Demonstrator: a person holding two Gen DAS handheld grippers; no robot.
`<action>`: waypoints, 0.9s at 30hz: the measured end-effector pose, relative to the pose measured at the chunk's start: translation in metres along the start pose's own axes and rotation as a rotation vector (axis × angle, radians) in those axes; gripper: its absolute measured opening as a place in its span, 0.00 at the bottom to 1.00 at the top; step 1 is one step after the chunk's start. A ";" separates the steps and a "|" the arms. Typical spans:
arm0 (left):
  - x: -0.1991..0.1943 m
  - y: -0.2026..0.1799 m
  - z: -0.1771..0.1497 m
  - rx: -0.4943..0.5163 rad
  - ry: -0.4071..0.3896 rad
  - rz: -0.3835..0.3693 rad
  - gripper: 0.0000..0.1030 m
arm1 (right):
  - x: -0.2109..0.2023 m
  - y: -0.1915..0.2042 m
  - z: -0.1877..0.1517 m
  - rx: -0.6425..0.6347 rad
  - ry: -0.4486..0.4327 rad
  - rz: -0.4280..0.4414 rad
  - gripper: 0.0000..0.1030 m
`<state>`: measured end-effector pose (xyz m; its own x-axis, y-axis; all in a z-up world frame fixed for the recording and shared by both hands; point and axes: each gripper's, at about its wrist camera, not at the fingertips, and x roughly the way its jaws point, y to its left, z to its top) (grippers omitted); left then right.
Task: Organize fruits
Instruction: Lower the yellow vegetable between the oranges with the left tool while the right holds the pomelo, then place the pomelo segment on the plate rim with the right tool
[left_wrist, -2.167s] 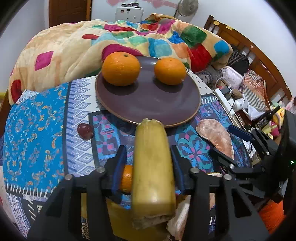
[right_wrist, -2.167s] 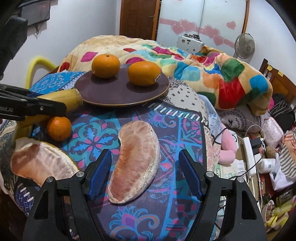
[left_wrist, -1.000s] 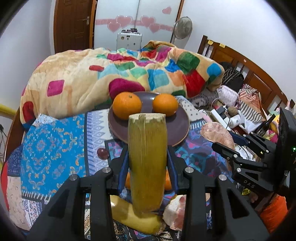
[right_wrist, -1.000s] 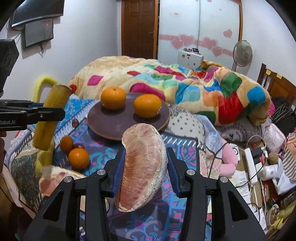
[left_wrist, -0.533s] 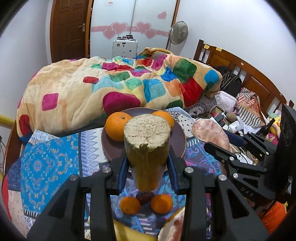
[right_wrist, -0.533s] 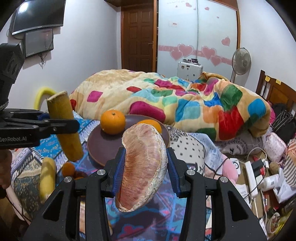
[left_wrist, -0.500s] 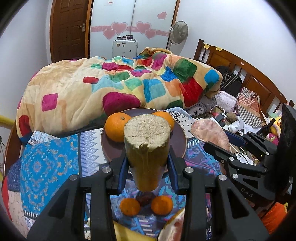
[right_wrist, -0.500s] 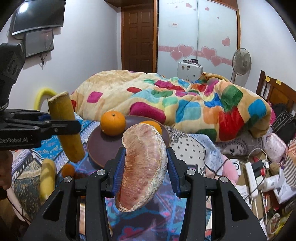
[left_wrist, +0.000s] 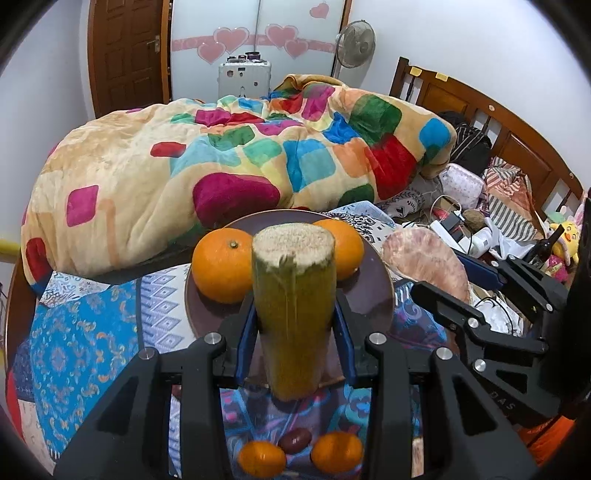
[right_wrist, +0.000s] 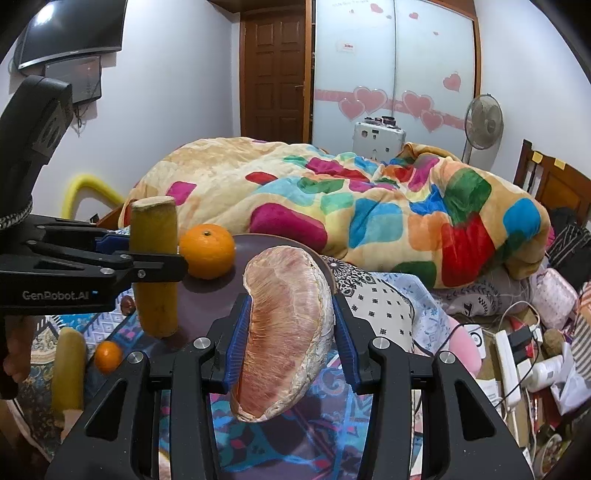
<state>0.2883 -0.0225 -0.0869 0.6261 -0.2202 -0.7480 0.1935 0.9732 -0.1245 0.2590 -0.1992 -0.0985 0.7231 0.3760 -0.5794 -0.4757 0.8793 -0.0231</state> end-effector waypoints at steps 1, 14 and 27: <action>0.004 0.000 0.002 -0.002 0.006 0.001 0.37 | 0.001 -0.002 0.000 0.002 0.000 -0.001 0.39; 0.010 0.015 0.016 -0.051 -0.013 0.030 0.48 | 0.013 0.003 0.007 -0.025 0.015 0.009 0.39; -0.001 0.049 -0.008 -0.083 -0.010 0.052 0.49 | 0.043 0.021 0.015 -0.067 0.076 0.001 0.39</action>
<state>0.2907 0.0257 -0.0973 0.6414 -0.1697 -0.7482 0.0974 0.9854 -0.1400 0.2873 -0.1598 -0.1111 0.6835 0.3516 -0.6397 -0.5110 0.8562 -0.0754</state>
